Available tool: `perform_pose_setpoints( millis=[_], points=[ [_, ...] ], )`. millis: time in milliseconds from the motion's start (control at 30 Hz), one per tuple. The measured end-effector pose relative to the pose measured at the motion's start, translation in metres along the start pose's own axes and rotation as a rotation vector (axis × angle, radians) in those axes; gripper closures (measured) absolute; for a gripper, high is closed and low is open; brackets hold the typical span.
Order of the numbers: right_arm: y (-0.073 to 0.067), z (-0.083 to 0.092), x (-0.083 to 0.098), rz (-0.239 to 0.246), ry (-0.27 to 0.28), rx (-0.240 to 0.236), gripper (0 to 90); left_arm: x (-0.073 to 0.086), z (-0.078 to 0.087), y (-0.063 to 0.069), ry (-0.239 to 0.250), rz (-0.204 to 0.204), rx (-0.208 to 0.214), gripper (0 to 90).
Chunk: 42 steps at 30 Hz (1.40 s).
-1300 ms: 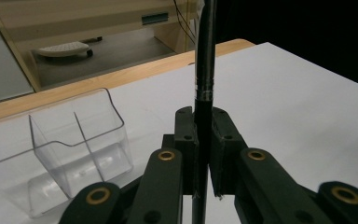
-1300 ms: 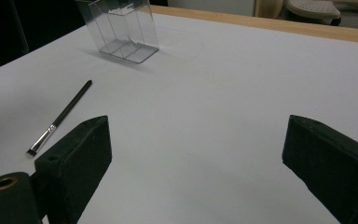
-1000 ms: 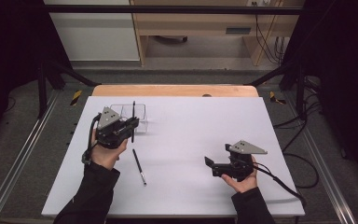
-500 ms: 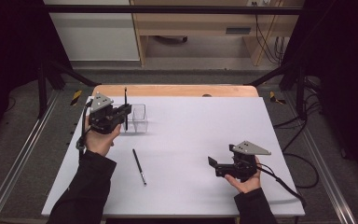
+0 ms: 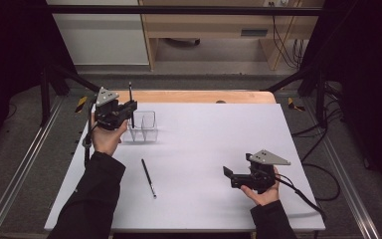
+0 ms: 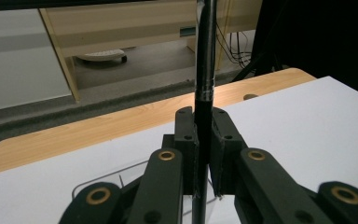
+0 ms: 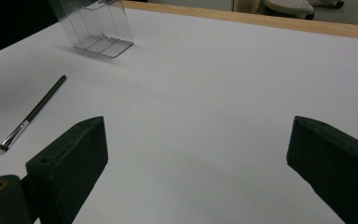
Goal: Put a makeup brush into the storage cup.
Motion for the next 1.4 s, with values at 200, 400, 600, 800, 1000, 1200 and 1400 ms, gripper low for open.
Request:
perform_pose_setpoints(
  millis=[200, 400, 600, 800, 1000, 1200, 1400],
  points=[
    [0.001, 0.000, 0.000, -0.002, 0.000, 0.001, 5.8, 0.001, -0.017, -0.008, -0.002, 0.006, -0.026, 82.6],
    [0.001, 0.000, -0.001, -0.004, 0.002, -0.004, 5.8, 0.004, -0.029, -0.017, 0.011, 0.019, -0.046, 82.5],
    [0.000, -0.002, 0.000, -0.007, -0.002, -0.006, 5.8, 0.009, -0.038, -0.023, 0.014, 0.028, -0.061, 82.6],
    [0.000, -0.001, -0.001, -0.011, 0.002, -0.010, 5.8, 0.016, -0.046, -0.028, 0.000, 0.045, -0.068, 82.6],
    [0.000, -0.001, -0.001, -0.012, 0.003, -0.012, 5.9, 0.025, -0.053, -0.027, -0.021, 0.041, -0.077, 82.6],
    [-0.001, -0.003, 0.000, -0.012, -0.003, -0.016, 5.8, 0.036, -0.056, -0.024, -0.041, 0.047, -0.072, 82.6],
    [0.000, -0.003, 0.000, -0.011, -0.002, -0.014, 5.9, 0.044, -0.055, -0.020, -0.047, 0.041, -0.069, 82.6]
  ],
)
Point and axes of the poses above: each handheld gripper's, and its own axes: z roughly backward along the jaws, x roughly out of its underside, y roughly to its right, the point moved 4 cm from there along -z, roughly forward along the jaws, and after that the axes turned 15 degrees about -z, right-handed, at the moved point
